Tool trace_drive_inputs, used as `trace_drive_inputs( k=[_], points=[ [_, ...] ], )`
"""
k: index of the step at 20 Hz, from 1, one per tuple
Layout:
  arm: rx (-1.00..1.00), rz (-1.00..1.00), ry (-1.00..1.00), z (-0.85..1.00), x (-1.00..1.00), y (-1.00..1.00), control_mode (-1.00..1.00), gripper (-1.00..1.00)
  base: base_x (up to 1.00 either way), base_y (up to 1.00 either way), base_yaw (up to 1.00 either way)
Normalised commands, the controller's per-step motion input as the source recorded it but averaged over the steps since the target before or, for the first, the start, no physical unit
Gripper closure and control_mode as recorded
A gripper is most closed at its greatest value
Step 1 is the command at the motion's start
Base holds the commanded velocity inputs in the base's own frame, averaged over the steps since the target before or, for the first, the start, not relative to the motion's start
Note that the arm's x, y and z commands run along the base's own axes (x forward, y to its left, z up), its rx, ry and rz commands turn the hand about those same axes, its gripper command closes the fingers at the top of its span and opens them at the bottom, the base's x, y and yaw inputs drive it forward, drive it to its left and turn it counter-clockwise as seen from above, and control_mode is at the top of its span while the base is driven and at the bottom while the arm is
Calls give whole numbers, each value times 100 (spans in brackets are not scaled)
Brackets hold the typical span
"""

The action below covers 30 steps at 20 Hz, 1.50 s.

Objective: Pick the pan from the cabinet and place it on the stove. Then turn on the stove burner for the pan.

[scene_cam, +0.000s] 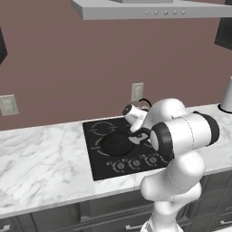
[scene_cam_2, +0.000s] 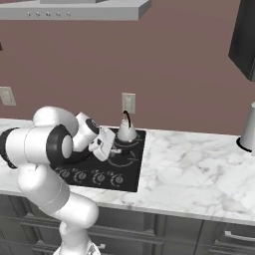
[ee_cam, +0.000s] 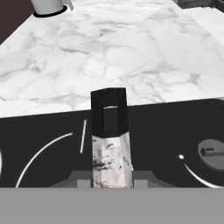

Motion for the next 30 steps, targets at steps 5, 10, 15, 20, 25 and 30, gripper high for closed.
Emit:
trace_drive_inputs(
  k=[5,10,15,20,25,30],
  points=[
    [0,0,0,-24,7,4,-100,100,0,0,0],
    [0,0,0,-21,4,11,-100,100,0,0,0],
    [0,-2,0,-17,6,20,-100,100,0,0,0],
    [0,-4,0,-13,11,21,-100,100,0,0,0],
    [0,-6,0,-13,17,17,-100,100,0,0,0],
    [0,-8,0,-14,19,7,-100,100,0,0,0]
  ],
)
